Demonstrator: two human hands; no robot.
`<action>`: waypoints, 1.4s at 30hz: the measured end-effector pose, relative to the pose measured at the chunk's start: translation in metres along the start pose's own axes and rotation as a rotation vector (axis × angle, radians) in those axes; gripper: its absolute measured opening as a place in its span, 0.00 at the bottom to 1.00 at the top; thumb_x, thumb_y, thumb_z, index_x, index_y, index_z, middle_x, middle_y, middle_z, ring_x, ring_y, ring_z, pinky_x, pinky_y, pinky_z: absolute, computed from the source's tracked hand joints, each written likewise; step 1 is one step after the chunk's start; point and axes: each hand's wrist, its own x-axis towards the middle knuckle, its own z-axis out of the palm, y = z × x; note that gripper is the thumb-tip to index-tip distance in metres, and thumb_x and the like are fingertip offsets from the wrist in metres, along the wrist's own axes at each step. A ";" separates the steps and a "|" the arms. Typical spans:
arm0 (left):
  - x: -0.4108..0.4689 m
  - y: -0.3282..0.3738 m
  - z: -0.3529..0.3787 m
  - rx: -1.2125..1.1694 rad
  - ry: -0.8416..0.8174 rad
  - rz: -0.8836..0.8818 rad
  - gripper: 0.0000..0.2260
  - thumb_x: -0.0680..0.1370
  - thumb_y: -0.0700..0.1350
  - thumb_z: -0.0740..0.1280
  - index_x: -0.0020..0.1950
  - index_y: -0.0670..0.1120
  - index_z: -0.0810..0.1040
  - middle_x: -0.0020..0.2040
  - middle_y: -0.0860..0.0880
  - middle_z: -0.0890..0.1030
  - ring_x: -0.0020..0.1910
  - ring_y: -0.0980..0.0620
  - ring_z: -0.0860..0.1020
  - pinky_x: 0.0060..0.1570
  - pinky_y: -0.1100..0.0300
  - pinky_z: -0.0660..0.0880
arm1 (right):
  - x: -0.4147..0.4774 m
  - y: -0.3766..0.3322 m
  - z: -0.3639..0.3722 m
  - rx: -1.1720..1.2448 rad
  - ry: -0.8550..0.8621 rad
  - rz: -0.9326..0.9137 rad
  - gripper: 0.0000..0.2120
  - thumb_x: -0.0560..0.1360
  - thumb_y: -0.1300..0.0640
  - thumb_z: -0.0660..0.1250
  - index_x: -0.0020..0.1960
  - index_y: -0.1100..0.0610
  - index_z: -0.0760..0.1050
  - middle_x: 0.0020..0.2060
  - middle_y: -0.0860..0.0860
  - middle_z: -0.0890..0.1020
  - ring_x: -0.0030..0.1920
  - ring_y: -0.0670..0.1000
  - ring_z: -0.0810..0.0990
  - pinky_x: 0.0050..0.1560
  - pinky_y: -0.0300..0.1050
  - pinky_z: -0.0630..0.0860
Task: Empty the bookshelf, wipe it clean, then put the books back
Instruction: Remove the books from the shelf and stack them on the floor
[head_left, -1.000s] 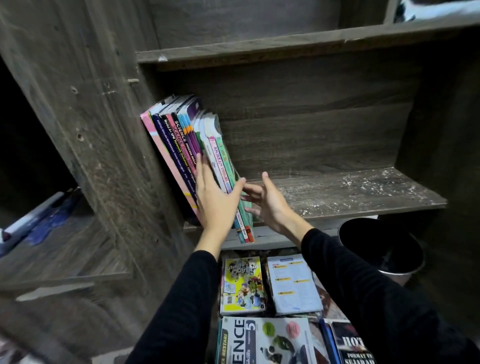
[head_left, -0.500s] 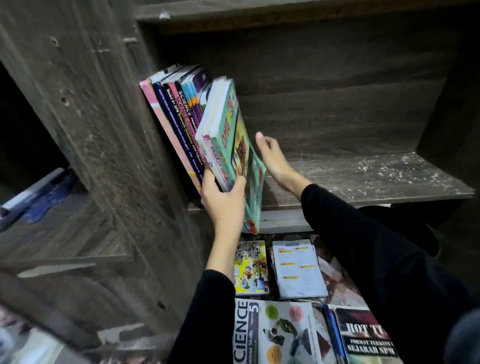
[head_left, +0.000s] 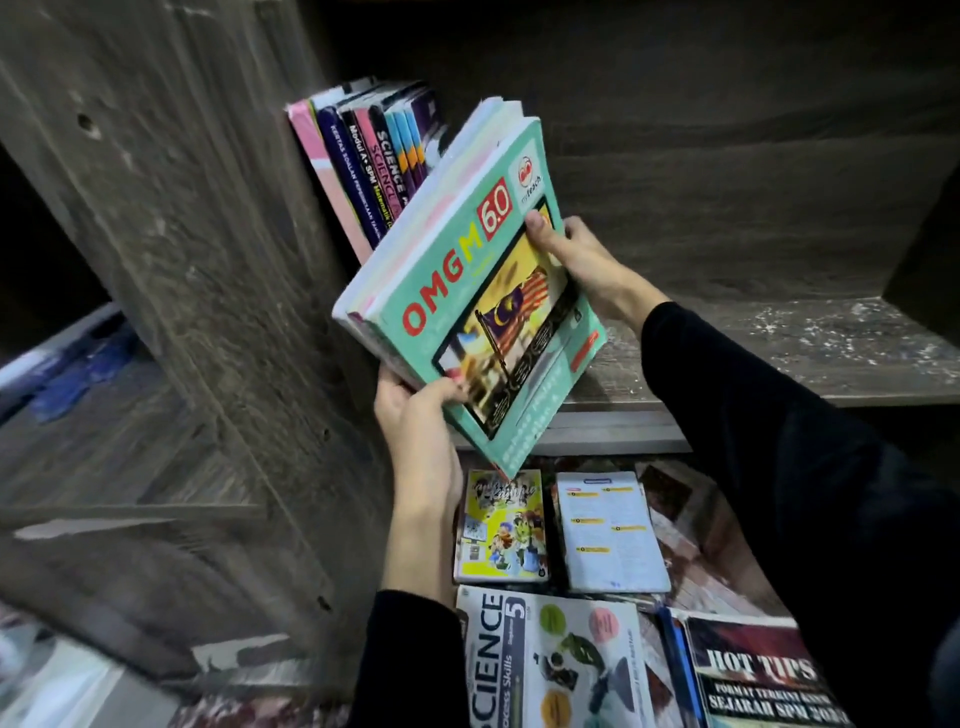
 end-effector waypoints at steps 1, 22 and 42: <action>-0.001 -0.001 0.000 -0.018 0.015 0.003 0.23 0.69 0.22 0.55 0.54 0.45 0.72 0.41 0.52 0.79 0.35 0.62 0.79 0.34 0.69 0.75 | 0.000 0.001 0.000 0.022 0.004 -0.008 0.55 0.38 0.22 0.70 0.54 0.55 0.64 0.43 0.49 0.81 0.36 0.41 0.83 0.35 0.34 0.77; -0.024 0.005 0.026 -0.014 0.120 0.127 0.26 0.63 0.45 0.77 0.59 0.46 0.74 0.51 0.52 0.82 0.50 0.57 0.81 0.51 0.62 0.78 | -0.089 0.012 -0.016 -0.205 0.650 -0.088 0.32 0.56 0.22 0.64 0.40 0.50 0.78 0.35 0.45 0.84 0.38 0.43 0.83 0.49 0.52 0.80; -0.136 -0.175 0.029 0.511 -0.436 -0.747 0.16 0.71 0.43 0.74 0.55 0.48 0.71 0.53 0.56 0.73 0.55 0.56 0.72 0.56 0.62 0.66 | -0.328 0.185 -0.111 -0.309 1.034 0.616 0.30 0.60 0.24 0.64 0.41 0.51 0.75 0.35 0.45 0.80 0.42 0.50 0.80 0.47 0.47 0.72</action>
